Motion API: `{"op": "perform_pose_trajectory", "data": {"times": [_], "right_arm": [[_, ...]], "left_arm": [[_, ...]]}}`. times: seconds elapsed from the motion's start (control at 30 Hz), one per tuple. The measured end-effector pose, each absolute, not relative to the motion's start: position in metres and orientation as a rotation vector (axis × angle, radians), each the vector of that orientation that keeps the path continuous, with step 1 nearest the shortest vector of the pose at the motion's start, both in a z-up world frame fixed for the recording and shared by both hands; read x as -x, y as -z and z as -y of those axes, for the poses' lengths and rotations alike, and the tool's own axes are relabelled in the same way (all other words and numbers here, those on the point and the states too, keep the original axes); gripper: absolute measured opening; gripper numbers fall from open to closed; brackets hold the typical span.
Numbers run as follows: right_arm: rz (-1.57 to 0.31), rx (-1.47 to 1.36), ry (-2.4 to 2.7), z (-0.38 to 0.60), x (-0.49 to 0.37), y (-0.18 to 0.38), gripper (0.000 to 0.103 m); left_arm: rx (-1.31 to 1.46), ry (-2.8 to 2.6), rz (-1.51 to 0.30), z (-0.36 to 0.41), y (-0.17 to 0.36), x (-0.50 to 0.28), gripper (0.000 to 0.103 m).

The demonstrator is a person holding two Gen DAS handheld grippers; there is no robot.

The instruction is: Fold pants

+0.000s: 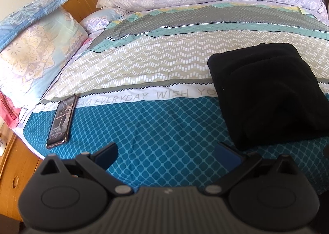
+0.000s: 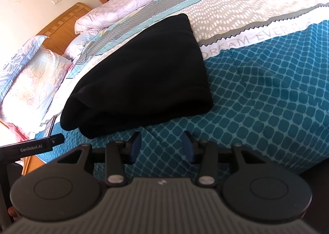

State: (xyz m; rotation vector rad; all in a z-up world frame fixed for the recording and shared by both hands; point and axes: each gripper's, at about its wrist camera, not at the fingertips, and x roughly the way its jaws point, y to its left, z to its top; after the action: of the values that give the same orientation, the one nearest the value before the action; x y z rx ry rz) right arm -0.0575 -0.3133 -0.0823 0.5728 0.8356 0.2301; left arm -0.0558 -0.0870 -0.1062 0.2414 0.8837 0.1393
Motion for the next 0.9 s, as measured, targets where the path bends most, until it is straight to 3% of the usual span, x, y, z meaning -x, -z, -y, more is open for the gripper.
{"op": "perform_pose_trajectory", "data": {"times": [0.9], "right_arm": [[-0.810,-0.510,-0.207,0.3089,0.0562,0.0767,0.047]], "left_arm": [[-0.204,-0.119,-0.901,0.0839,0.1049,0.0560,0.103]]}}
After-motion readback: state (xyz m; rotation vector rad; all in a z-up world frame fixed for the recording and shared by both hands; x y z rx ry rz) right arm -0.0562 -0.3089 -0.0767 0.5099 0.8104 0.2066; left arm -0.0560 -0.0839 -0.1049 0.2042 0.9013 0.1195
